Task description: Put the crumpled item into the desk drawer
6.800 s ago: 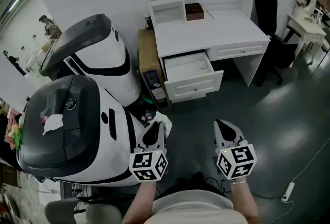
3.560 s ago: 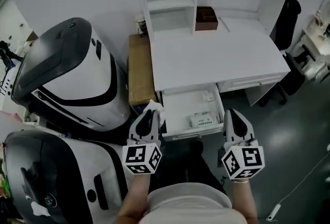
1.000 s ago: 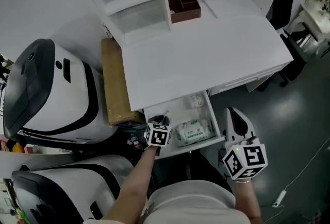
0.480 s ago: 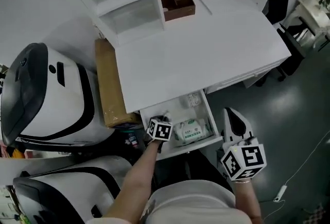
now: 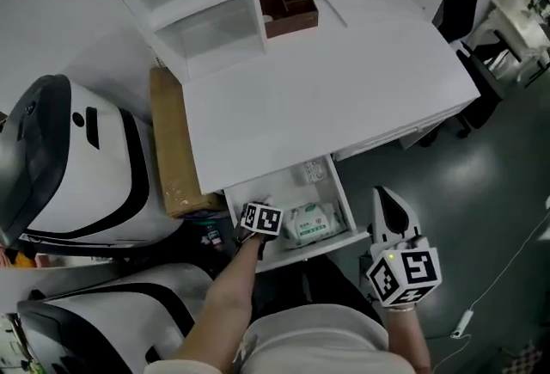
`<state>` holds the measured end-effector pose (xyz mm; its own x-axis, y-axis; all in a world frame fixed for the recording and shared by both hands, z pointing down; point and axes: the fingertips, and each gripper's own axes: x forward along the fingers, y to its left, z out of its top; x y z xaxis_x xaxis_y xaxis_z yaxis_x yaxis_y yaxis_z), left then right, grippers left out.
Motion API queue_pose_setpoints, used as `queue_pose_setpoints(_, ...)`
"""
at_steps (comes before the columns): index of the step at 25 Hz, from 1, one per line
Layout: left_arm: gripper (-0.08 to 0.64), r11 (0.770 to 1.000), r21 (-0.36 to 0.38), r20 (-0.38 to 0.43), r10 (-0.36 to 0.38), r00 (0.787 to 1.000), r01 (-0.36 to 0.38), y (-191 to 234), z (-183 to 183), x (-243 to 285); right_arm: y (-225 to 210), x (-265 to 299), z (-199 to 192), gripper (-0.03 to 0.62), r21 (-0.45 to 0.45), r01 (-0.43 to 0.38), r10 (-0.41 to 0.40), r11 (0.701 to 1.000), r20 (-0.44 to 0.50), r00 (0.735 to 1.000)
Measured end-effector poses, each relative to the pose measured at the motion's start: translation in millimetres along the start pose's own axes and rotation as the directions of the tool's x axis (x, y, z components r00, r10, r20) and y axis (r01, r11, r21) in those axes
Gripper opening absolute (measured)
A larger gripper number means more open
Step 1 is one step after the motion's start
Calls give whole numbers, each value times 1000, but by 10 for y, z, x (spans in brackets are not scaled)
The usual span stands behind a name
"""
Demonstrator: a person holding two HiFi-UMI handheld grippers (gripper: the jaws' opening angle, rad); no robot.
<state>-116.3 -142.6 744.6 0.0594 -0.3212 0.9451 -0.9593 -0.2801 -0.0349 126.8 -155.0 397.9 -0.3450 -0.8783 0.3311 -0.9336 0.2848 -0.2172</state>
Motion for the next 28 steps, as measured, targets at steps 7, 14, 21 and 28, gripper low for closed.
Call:
queue_pose_setpoints(7,49,999,35,-55,10,998,-8,-100,-111,91,-42,5,4,2,-2,3,-3,1000,-4,1000)
queue_pose_setpoints(14,64,1000,9,-54,-11,998,12,-105,-102,131,-33,31,-48,3,2,-7,7,1000,-17,1000)
queue_pose_setpoints(21,106,999,-24,-54,-23,998,22,-97,-72,130,32,87,-130,2,5,-29,30,1000,-47,998)
queue_pose_setpoints(28,163,998,-47,-26,-48,999,47,-101,-6,69,82,114,-174,2,14,-45,45,999,-63,997)
